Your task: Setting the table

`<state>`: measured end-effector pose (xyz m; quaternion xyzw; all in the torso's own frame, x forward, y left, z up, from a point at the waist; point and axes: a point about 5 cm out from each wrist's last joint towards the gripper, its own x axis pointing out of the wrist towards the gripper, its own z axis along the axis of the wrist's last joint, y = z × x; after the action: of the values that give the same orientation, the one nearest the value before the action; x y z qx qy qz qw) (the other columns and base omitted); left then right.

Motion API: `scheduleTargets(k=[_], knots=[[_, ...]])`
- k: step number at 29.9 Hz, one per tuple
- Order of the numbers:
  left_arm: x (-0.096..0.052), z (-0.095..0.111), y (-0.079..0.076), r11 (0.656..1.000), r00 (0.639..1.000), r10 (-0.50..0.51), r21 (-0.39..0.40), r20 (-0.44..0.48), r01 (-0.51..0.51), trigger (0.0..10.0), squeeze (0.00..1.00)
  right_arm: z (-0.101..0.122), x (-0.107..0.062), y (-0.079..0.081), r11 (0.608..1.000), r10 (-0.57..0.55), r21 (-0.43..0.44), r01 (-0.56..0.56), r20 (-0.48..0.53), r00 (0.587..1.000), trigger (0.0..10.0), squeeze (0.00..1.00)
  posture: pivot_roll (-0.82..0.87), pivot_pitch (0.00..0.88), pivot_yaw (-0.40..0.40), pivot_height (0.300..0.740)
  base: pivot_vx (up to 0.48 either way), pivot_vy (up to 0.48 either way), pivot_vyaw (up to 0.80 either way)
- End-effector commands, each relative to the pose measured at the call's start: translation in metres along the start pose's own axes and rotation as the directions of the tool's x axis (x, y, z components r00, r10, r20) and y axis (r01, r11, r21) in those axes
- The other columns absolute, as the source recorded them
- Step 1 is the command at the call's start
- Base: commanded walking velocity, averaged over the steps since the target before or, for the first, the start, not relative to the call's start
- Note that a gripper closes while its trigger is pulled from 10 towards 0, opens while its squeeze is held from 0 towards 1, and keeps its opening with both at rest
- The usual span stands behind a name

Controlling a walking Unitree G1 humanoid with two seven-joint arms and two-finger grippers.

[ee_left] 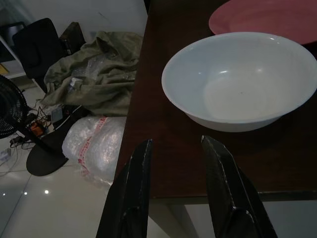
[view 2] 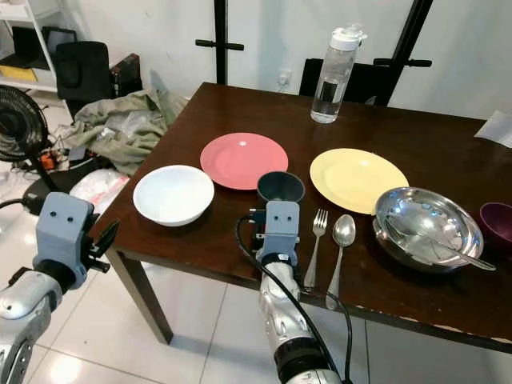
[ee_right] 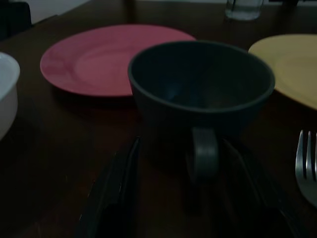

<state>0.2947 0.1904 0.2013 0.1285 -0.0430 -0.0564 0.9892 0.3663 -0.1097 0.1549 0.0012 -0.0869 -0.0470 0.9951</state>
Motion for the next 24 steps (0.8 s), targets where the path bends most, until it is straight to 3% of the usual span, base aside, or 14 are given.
scheduleTargets(k=[1, 4, 6, 7, 9, 10, 11, 13, 24], knots=[[-0.0043, -0.0039, 0.0025, 1.0, 1.0, 0.001, 0.007, -0.024, -0.001, 10.0, 0.0, -0.003, -0.0008, 0.0008, 1.0, -0.004, -0.01, 0.004, -0.003, 1.0, 10.0, 0.0, 0.28, 0.155, 0.135, 0.74, 0.0, 0.0, 0.0], [-0.0049, -0.0041, 0.0031, 1.0, 1.0, 0.002, 0.008, -0.026, -0.002, 10.0, 0.0, -0.0026, 0.0003, 0.0007, 1.0, -0.004, -0.011, 0.004, 0.001, 1.0, 10.0, 0.0, 0.28, 0.155, 0.135, 0.74, 0.0, 0.0, 0.0], [-0.0053, -0.0038, 0.0034, 1.0, 1.0, 0.004, 0.009, -0.026, -0.004, 10.0, 0.0, -0.0023, 0.0014, -0.0001, 1.0, -0.007, -0.018, 0.007, 0.004, 1.0, 8.4, 0.0, 0.29, 0.157, 0.134, 0.74, 0.0, 0.0, 0.0], [-0.0053, -0.0038, 0.0034, 1.0, 1.0, 0.004, 0.009, -0.026, -0.004, 10.0, 0.0, -0.0023, 0.0014, -0.0001, 1.0, -0.007, -0.018, 0.007, 0.004, 1.0, 8.4, 0.0, 0.29, 0.157, 0.134, 0.74, 0.0, 0.0, 0.0], [-0.0056, -0.0036, 0.0036, 1.0, 1.0, 0.005, 0.008, -0.027, -0.005, 10.0, 0.0, -0.0023, 0.0019, -0.0007, 1.0, -0.009, -0.025, 0.009, 0.007, 1.0, 6.3, 0.0, 0.29, 0.158, 0.133, 0.74, 0.0, 0.0, 0.0], [-0.0056, -0.0036, 0.0036, 1.0, 1.0, 0.005, 0.008, -0.027, -0.005, 10.0, 0.0, -0.0023, 0.0019, -0.0007, 1.0, -0.009, -0.025, 0.009, 0.007, 1.0, 6.3, 0.0, 0.29, 0.158, 0.133, 0.74, 0.0, 0.0, 0.0], [-0.0058, -0.0036, 0.0036, 1.0, 1.0, 0.006, 0.008, -0.028, -0.006, 10.0, 0.0, -0.0025, 0.0021, -0.001, 1.0, -0.01, -0.028, 0.01, 0.007, 1.0, 3.6, 0.0, 0.29, 0.158, 0.133, 0.74, 0.0, 0.0, 0.0], [-0.0062, -0.0037, 0.0036, 1.0, 1.0, 0.008, 0.007, -0.03, -0.007, 10.0, 0.0, -0.003, 0.0026, -0.0017, 0.999, -0.011, -0.032, 0.012, 0.008, 1.0, 0.0, 0.0, 0.29, 0.16, 0.13, 0.74, 0.0, 0.0, 0.0], [-0.0056, -0.004, 0.003, 1.0, 0.999, 0.011, 0.003, -0.031, -0.011, 10.0, 0.0, -0.003, 0.0049, -0.0042, 0.999, -0.017, -0.043, 0.017, 0.016, 1.0, 0.0, 0.0, 0.29, 0.156, 0.127, 0.74, 0.0, 0.0, 0.0]])
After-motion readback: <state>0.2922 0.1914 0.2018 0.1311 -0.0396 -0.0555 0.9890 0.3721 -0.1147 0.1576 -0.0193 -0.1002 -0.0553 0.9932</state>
